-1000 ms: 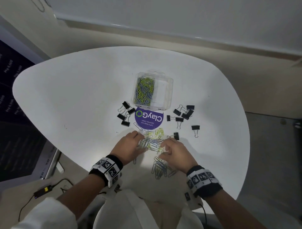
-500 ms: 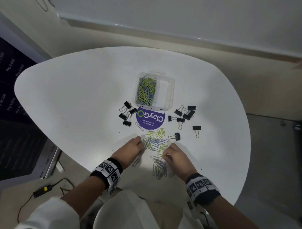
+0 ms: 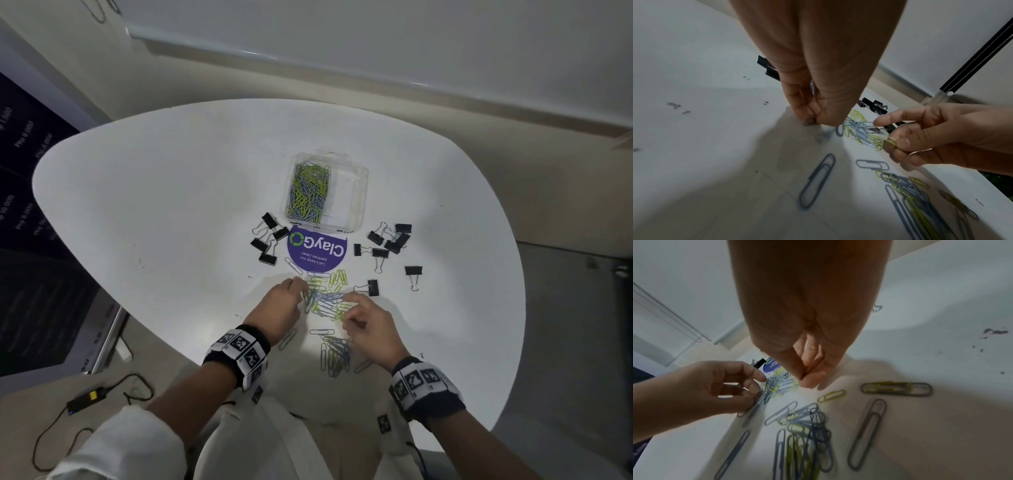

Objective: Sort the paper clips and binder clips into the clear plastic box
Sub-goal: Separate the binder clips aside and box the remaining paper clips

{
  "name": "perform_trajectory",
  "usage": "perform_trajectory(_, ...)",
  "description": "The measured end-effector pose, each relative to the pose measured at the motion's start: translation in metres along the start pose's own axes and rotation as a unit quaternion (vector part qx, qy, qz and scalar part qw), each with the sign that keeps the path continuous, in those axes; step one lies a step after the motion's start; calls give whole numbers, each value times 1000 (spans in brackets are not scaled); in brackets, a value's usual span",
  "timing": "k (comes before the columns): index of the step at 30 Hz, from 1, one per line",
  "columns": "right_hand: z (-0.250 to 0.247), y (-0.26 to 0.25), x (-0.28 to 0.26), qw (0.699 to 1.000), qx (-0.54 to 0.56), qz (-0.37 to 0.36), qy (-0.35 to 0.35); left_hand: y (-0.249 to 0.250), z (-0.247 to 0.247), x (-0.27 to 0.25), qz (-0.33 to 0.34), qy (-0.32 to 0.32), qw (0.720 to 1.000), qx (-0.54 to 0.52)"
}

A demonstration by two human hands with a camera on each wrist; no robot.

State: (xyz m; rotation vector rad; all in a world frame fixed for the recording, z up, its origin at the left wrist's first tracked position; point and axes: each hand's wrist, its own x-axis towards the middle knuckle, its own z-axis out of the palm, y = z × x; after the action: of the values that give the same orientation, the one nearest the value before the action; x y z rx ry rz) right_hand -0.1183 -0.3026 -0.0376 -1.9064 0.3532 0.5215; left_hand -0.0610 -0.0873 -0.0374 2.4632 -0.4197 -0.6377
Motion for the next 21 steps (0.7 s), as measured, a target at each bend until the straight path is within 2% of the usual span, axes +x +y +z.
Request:
perform_trajectory(3,2,-1,4,1000,27,11,-5,-2,-1,-1,-14,7,999,-28)
perform_trajectory(6,3,-11,8,995,73,67,19,-8,-2,0,-36,44,992,-117)
perform_trajectory(8,3,-20,13,981,158,113,23,-11,-2,0,-81,82,976,-183)
perform_trajectory(9,4,-23,16,964,230,135,20,-12,-3,0,-108,92,967,-212)
perform_trajectory(11,4,-31,22,918,357,175,13,-12,-7,1,-167,70,937,-300)
perform_trajectory(12,4,-33,23,904,385,186,10,-10,-9,3,-197,50,912,-357)
perform_trajectory(14,4,-36,24,894,405,190,3,-5,-14,6,-242,26,855,-458)
perform_trajectory(15,4,-35,25,892,411,189,0,-2,-16,8,-257,20,835,-486)
perform_trajectory(16,4,-34,25,897,402,185,-3,1,-18,10,-269,13,827,-493)
perform_trajectory(17,4,-32,26,912,370,176,-3,4,-18,12,-267,8,842,-468)
perform_trajectory(18,5,-30,27,935,315,164,-1,6,-17,14,-248,6,877,-411)
perform_trajectory(20,7,-30,28,973,190,127,15,9,-16,17,-156,3,954,-256)
perform_trajectory(21,8,-31,29,984,140,104,21,8,-13,19,-97,-3,980,-174)
